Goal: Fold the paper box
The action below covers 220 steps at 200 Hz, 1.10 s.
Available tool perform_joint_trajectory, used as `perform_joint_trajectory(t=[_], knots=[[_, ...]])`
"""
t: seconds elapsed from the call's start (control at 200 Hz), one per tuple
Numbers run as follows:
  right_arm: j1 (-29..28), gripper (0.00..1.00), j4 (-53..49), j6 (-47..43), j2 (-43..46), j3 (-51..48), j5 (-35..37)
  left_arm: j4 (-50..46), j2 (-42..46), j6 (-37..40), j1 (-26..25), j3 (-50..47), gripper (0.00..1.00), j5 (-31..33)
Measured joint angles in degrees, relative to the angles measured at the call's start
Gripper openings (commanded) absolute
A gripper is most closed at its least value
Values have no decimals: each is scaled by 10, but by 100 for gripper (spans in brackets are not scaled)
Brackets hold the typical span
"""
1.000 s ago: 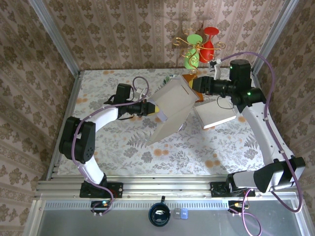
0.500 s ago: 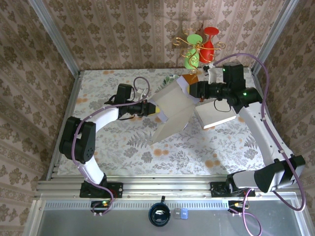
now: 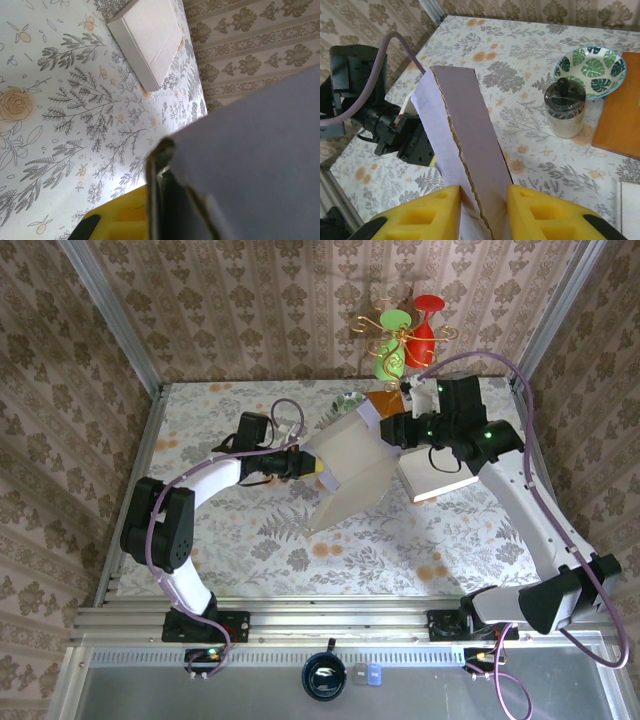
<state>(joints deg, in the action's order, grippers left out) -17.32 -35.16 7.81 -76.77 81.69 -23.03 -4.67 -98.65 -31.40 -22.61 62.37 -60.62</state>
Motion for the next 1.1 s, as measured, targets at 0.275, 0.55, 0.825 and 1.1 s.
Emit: perform_joint_trajectory(t=[0.275, 0.55, 0.825, 1.1], knots=[[-35, 37, -16, -23, 0, 0, 61, -25, 0, 12, -2, 0, 0, 11], [-60, 40, -40, -45, -6, 4, 112, -70, 9, 32, -3, 15, 0, 33], [-81, 41, -62, -62, -28, 23, 183, -141, 14, 61, -10, 47, 0, 67], [-95, 38, -78, -64, -64, 28, 262, -217, 17, 84, -22, 80, 0, 118]])
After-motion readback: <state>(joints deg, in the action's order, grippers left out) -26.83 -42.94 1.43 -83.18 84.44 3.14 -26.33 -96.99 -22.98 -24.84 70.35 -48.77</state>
